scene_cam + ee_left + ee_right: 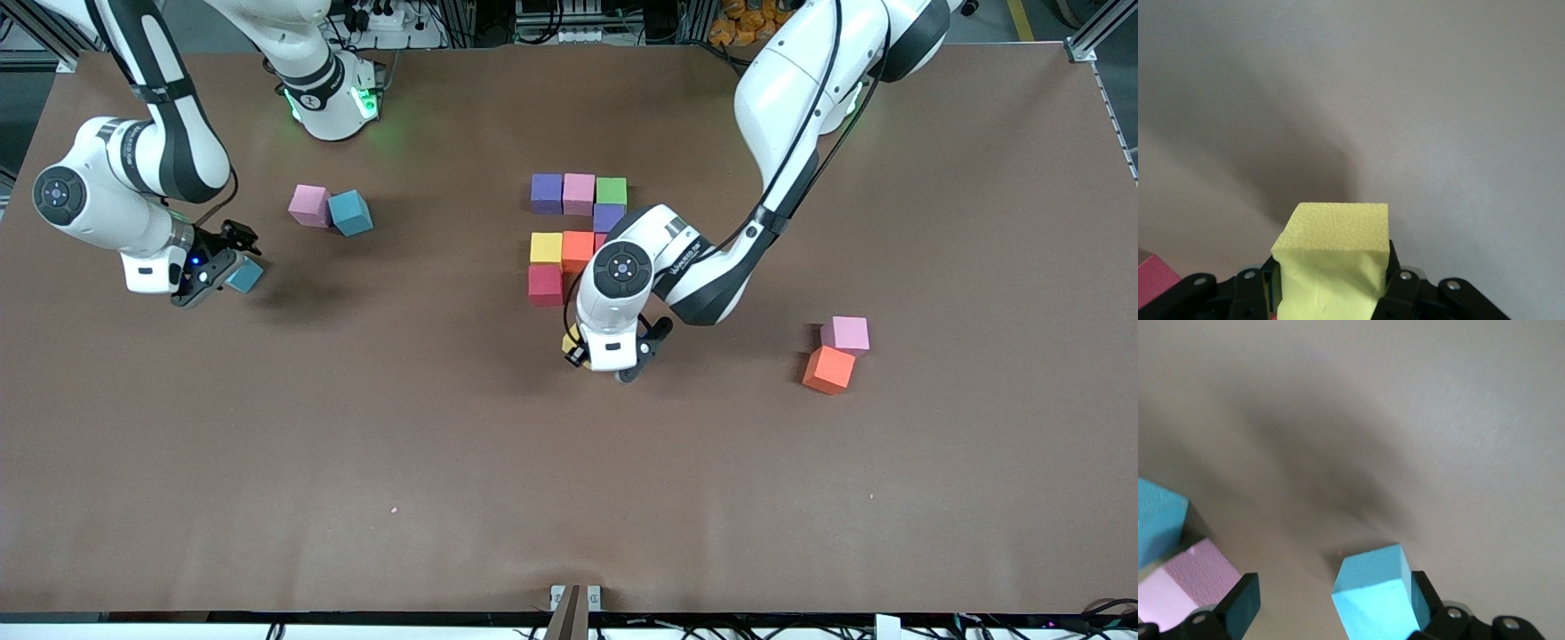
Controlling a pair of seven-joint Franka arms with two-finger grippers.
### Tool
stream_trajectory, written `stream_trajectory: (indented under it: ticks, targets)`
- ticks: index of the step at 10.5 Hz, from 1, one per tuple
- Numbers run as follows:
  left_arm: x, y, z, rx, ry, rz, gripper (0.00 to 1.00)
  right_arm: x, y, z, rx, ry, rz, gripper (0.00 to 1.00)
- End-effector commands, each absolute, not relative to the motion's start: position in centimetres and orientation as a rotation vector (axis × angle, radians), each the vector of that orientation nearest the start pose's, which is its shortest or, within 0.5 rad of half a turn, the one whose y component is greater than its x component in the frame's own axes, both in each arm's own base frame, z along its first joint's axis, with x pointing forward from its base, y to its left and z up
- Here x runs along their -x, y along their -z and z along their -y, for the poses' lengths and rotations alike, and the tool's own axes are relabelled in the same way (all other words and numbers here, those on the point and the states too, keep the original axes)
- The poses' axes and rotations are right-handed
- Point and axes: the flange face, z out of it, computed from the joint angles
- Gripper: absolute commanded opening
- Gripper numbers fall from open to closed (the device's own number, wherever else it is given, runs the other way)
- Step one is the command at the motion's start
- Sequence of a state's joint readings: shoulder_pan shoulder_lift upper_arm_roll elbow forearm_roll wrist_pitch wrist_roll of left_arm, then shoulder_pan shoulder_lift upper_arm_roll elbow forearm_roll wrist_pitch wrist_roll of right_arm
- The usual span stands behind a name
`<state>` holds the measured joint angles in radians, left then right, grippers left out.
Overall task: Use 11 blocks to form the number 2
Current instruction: 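Grasp the teal cube with the right gripper while the left gripper carries yellow, then lift teal with the right gripper while the left gripper lowers yellow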
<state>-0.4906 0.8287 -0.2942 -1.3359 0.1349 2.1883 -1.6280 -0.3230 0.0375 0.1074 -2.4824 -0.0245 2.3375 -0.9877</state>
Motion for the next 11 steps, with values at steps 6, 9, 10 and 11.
stream_trajectory:
  ticks: [6, 9, 10, 11]
  targets:
    - [-55.1, -25.2, 52.2, 3.210, -0.040, 0.887, 0.32, -43.1, -21.7, 13.3, 2.625, -0.290, 1.632, 1.00]
    - [-54.2, -25.1, 53.1, 3.232, -0.030, 0.800, 0.39, -42.6, -20.7, 13.7, 2.581, -0.306, 1.654, 1.00]
    - [-54.3, -25.0, 53.0, 3.246, -0.028, 0.743, 0.35, -42.3, -20.3, 14.2, 2.578, -0.308, 1.643, 1.00]
    - [-54.2, -25.0, 53.0, 3.258, -0.023, 0.686, 0.34, -42.3, -20.1, 14.4, 2.572, -0.300, 1.654, 1.00]
